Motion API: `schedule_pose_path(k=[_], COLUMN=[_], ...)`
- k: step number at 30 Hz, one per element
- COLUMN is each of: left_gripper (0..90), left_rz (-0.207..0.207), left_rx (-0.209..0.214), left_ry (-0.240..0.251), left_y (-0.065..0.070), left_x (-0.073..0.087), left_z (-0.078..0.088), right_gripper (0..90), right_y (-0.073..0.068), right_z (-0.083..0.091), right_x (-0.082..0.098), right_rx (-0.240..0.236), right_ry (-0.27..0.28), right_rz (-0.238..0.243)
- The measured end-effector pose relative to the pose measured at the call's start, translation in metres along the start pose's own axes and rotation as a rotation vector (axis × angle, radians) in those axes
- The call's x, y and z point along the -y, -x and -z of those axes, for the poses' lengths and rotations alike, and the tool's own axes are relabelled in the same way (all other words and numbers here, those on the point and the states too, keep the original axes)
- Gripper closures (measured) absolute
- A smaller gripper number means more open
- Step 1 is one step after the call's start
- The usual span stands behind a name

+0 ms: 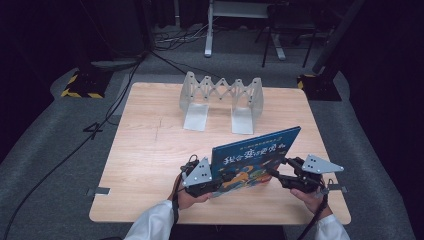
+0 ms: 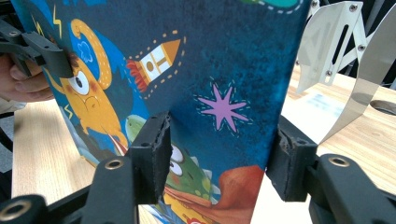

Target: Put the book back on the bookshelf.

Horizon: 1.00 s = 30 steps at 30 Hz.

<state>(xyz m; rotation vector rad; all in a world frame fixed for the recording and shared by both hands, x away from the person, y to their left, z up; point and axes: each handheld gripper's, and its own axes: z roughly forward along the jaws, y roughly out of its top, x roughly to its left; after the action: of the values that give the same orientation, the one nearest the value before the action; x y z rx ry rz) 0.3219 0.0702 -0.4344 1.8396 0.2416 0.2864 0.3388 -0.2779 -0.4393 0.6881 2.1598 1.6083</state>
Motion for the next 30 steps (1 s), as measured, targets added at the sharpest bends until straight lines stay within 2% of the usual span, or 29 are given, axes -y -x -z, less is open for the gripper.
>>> schedule_pose_path(k=[4,6,8,11,15,17,20,26,30], left_gripper=[81.6,82.2,82.8,83.1,83.1,83.1,83.1,83.1,83.2], left_rz=[0.019,0.027,0.025,0.006,0.030,0.045,0.046,0.050,0.067], left_rx=[0.009,0.009,0.001,-0.044,-0.076,-0.100,-0.121,-0.186,-0.217], left_ry=[0.002,0.002,0.000,-0.007,-0.007,-0.004,-0.005,-0.003,0.002], left_y=[0.000,0.000,0.000,0.001,-0.003,-0.005,-0.008,-0.016,-0.021], left_x=[0.000,-0.001,-0.001,-0.003,-0.003,-0.003,-0.004,-0.003,-0.002], left_z=[-0.001,-0.002,-0.002,-0.005,-0.006,-0.005,-0.003,0.002,0.004], right_gripper=[44.4,38.8,36.2,34.5,34.5,34.5,34.5,33.6,33.3], right_y=[0.000,0.000,0.000,0.004,0.013,0.017,0.019,0.021,0.024], right_z=[0.000,-0.002,-0.003,-0.001,0.008,0.014,0.016,0.022,0.025], right_x=[0.001,0.004,0.008,0.015,0.025,0.034,0.039,0.055,0.062], right_rx=[-0.001,0.025,0.030,0.048,0.065,0.089,0.096,0.116,0.127], right_ry=[-0.003,-0.041,-0.071,-0.103,-0.118,-0.149,-0.164,-0.240,-0.252], right_rz=[-0.002,-0.004,-0.004,-0.013,-0.067,-0.089,-0.094,-0.102,-0.130])
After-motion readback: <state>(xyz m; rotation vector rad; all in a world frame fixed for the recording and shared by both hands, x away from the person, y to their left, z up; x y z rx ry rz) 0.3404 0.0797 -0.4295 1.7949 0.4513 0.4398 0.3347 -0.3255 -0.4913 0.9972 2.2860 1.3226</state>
